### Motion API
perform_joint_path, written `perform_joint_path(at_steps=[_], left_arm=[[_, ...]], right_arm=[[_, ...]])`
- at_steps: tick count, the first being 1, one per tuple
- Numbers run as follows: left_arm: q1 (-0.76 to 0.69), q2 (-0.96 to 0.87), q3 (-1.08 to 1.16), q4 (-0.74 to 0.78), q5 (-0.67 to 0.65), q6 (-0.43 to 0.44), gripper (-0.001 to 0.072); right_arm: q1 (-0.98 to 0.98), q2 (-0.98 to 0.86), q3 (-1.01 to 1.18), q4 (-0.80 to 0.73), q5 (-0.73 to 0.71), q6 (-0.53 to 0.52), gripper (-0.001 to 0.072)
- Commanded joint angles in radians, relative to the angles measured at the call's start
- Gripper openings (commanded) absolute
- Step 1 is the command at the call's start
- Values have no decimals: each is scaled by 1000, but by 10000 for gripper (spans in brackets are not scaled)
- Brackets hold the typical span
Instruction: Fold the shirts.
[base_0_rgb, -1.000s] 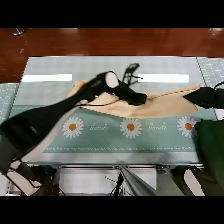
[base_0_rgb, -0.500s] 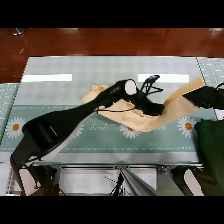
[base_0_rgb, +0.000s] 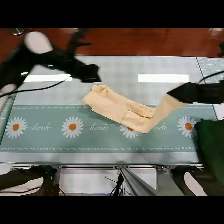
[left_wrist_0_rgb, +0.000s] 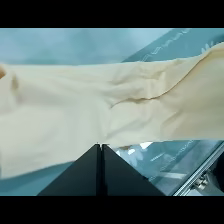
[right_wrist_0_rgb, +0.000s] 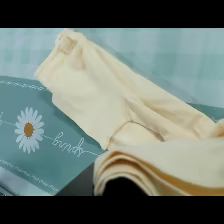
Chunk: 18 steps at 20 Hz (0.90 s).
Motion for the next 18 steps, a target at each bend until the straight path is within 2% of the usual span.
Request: perform_joint_path(at_steps=[1, 4, 8, 11, 13, 18], left_arm=[[236, 335, -321, 62, 83, 3, 26], [366, 602, -602, 61, 163, 1, 26], [440, 848, -839, 61, 175, -50, 27], [445, 908, -895, 55, 183, -76, 27], [445, 909, -904, 54, 217, -134, 27], [445, 909, -908, 28, 243, -133, 27]], right_arm=[[201, -158, 104, 5, -88, 10, 21], [376, -387, 295, 8, -141, 10, 21], [548, -691, 550, 8, -153, 22, 21], [617, -863, 673, 6, -166, 20, 21], [633, -964, 744, 8, -166, 18, 21], [634, -1109, 860, 15, -171, 79, 21]])
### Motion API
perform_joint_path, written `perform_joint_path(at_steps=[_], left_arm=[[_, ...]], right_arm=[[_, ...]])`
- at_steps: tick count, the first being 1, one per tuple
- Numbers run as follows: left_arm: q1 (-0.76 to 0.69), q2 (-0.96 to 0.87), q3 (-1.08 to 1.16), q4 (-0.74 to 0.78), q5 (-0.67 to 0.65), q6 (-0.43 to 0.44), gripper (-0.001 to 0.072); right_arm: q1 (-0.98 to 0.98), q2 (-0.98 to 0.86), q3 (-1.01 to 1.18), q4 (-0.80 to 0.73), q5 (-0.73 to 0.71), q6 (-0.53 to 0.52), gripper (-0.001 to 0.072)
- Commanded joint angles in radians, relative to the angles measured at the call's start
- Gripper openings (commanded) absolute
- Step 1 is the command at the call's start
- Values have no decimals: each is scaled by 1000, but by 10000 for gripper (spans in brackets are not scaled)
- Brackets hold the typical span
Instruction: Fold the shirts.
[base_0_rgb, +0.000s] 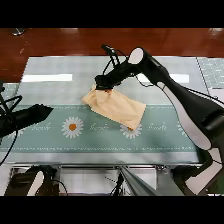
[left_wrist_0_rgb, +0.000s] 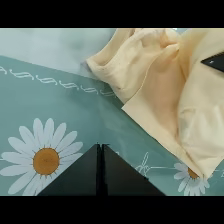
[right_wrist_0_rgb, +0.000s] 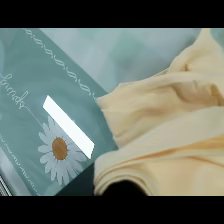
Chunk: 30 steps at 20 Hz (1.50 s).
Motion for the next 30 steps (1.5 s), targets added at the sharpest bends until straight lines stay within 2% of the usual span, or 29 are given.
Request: perform_joint_path(at_steps=[1, 3, 4, 5, 6, 10, 13, 15, 16, 18, 20, 22, 24, 25, 27, 30], left_arm=[[3, 10, -17, -15, 15, -13, 27], [3, 10, -31, -16, 15, -13, 27], [3, 10, -37, -16, 15, -13, 27], [3, 9, -43, -16, 16, -13, 27], [3, 5, -47, -16, 15, -14, 27], [3, -2, -49, -27, 19, -13, 27], [3, -2, -49, -26, 45, 6, 28], [3, -4, -49, -27, 43, 6, 28], [3, -4, -49, -31, 43, 6, 28], [0, -4, -49, -31, 43, 6, 27], [-8, -4, -49, -31, 43, 6, 27], [-23, -4, -50, -30, 44, 6, 27], [-39, -6, -50, -30, 44, 6, 27], [-46, -11, -50, -31, 44, 5, 27], [-56, -27, -49, -31, 45, 5, 27], [-59, -57, -49, -31, 44, 3, 27]], right_arm=[[11, -93, 73, 3, -17, 43, 21], [6, -93, 73, -6, -30, 68, 22], [5, -93, 73, -3, -33, 76, 56], [3, -93, 74, -3, -34, 88, 298], [3, -92, 74, 0, -30, 90, 620], [-77, -39, 93, -5, 122, 23, 627], [-271, 91, 93, -61, 307, 31, 621], [-395, 207, 80, -177, 449, 8, 621], [-444, 277, 42, -249, 469, 2, 621], [-547, 470, -159, -291, 351, 5, 621], [-620, 686, -475, -312, 139, 16, 621], [-666, 880, -822, -315, -55, 115, 621], [-665, 1020, -1134, -224, -212, 251, 621], [-645, 1058, -1263, -101, -290, 261, 621], [-573, 1049, -1410, 85, -385, 200, 621], [-490, 933, -1417, 133, -382, 136, 621]])
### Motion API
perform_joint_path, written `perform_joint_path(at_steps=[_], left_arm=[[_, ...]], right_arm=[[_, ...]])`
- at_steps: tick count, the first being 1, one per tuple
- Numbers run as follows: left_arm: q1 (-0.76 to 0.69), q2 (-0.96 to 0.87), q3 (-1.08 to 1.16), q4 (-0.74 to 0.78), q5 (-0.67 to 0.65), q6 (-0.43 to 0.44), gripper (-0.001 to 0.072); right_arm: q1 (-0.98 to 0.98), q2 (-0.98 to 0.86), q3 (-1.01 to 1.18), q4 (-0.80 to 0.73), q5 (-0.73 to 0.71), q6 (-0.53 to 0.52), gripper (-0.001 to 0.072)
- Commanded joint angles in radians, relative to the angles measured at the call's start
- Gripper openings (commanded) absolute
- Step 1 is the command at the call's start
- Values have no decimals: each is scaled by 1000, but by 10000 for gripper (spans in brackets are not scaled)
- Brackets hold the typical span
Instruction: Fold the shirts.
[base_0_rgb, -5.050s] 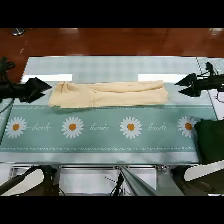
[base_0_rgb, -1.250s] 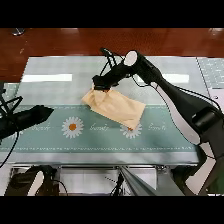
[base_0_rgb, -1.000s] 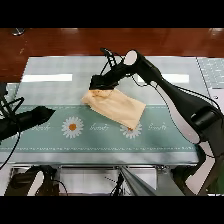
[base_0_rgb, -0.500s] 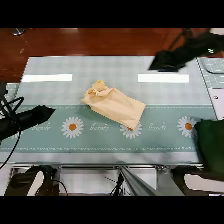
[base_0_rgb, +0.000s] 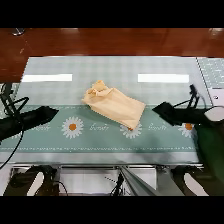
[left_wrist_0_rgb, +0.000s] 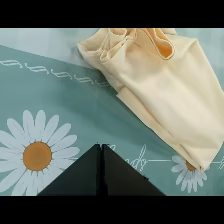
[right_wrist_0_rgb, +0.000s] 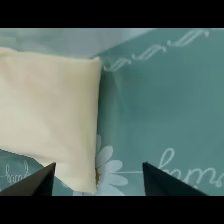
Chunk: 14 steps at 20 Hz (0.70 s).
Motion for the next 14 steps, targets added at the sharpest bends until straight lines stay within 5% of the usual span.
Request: perform_joint_path(at_steps=[1, 6, 11, 12, 13, 14], left_arm=[[-7, -28, 0, 0, 0, -3, 27], [-7, -34, 0, 0, 0, -3, 27], [-7, -34, 0, 0, 1, -3, 27], [-7, -34, 0, -5, 0, -3, 27], [-7, -34, 0, -12, 0, -3, 27], [-7, -34, 0, -19, 0, -3, 27]], right_arm=[[66, -85, -96, 174, -84, -90, 621], [76, -387, 64, 343, 5, -278, 621], [208, -595, 244, 344, 51, -287, 610], [227, -618, 286, 342, 70, -290, 482], [240, -627, 330, 338, 93, -319, 197], [245, -626, 381, 328, 119, -359, 21]])
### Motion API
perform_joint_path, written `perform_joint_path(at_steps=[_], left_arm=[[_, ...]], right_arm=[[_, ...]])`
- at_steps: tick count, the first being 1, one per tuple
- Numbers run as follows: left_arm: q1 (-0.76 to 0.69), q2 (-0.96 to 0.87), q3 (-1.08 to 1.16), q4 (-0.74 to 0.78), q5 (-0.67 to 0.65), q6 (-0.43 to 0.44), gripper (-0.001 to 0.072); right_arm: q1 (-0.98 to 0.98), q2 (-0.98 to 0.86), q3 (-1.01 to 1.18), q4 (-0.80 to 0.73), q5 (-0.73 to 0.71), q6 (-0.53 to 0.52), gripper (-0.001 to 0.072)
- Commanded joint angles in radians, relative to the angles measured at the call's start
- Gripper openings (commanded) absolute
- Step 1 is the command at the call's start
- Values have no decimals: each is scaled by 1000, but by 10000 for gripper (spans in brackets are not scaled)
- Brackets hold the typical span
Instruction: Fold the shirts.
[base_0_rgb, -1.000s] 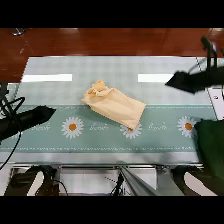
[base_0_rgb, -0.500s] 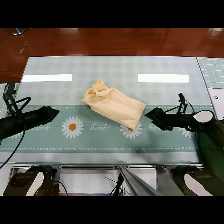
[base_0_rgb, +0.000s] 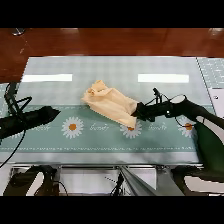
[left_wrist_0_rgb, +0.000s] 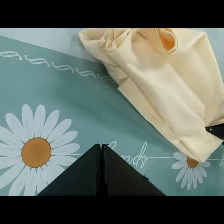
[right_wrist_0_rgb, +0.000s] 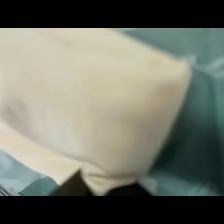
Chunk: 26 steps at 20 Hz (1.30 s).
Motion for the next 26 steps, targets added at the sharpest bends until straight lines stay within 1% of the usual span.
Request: perform_joint_path(at_steps=[1, 2, 4, 7, 10, 13, 15, 17, 21, 24, 26], left_arm=[[0, 0, 0, -14, 0, 2, 27], [0, 0, 0, -14, 0, 2, 27], [0, 0, 0, -14, 0, 2, 27], [0, 0, 0, -14, -1, 2, 27], [0, 0, 0, -13, 0, 2, 27], [0, 0, 0, -12, 0, 2, 27], [0, 0, 0, -13, 0, 2, 27], [0, 0, 0, -21, 0, 2, 27], [0, 0, 0, -21, 0, 2, 27], [0, 0, 0, -20, 1, 6, 28], [0, 0, 0, -20, 8, 23, 27]], right_arm=[[42, -57, 179, -3, 114, -79, 21], [42, -58, 263, -76, 152, -59, 21], [42, -58, 456, -262, 228, 51, 20], [19, -58, 745, -440, 335, 137, 21], [-56, -58, 983, -514, 441, 191, 21], [-180, -55, 1152, -529, 561, 227, 21], [-286, -40, 1218, -536, 615, 258, 21], [-391, -12, 1225, -534, 632, 271, 21], [-609, 42, 1225, -534, 724, 325, 21], [-768, 79, 1225, -537, 821, 365, 21], [-863, 102, 1225, -566, 910, 368, 21]])
